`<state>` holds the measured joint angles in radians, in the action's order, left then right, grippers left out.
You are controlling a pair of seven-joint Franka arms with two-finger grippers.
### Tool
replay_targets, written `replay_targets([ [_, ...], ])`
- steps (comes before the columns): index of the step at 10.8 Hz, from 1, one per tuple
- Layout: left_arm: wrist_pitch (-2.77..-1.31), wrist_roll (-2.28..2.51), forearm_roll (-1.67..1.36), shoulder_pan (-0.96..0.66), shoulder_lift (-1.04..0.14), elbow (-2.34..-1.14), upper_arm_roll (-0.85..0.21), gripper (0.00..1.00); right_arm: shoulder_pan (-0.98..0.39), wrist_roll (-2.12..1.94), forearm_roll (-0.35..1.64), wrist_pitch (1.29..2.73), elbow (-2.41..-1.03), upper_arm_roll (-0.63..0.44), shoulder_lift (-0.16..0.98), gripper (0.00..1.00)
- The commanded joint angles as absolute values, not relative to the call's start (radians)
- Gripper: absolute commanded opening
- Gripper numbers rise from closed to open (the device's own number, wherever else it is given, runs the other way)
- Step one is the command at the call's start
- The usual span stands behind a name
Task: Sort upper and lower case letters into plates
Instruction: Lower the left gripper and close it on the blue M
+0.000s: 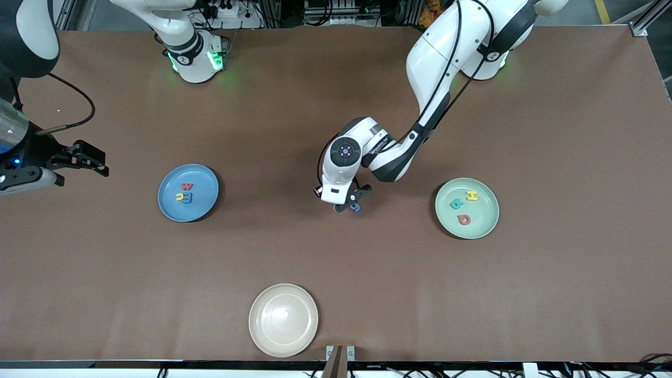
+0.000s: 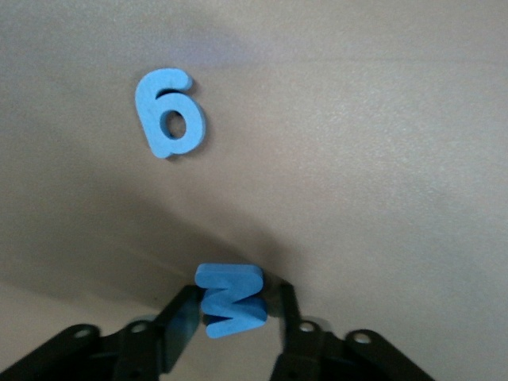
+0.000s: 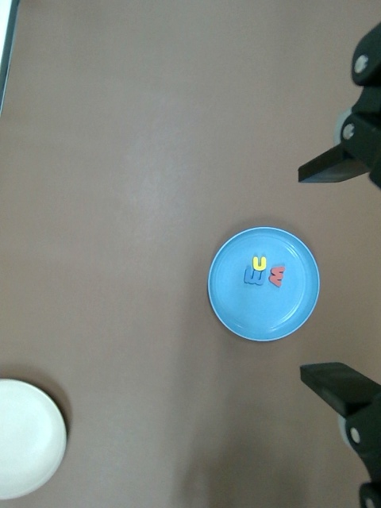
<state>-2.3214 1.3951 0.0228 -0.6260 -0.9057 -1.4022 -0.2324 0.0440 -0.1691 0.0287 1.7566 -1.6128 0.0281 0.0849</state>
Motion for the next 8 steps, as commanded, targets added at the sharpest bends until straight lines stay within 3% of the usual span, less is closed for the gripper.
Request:
replay_targets([
  [1,-2.313,1.371,0.023,-0.632,-0.923,-1.391,-0.222,0.13,0.052,-0.112,0.043,1.743,-1.600,0.026,0.067,1.00],
  [2,-2.312,1.371,0.029,-0.632,-0.923,-1.391,-0.222,0.08,0.052,-0.112,0.043,1.743,-1.600,0.026,0.064,1.00],
  [8,-2.124,1.352,0.022,-0.577,-0.835,-1.385,-0.227,0.08,0.057,-0.112,0.043,1.709,-1.591,0.028,0.049,1.00],
])
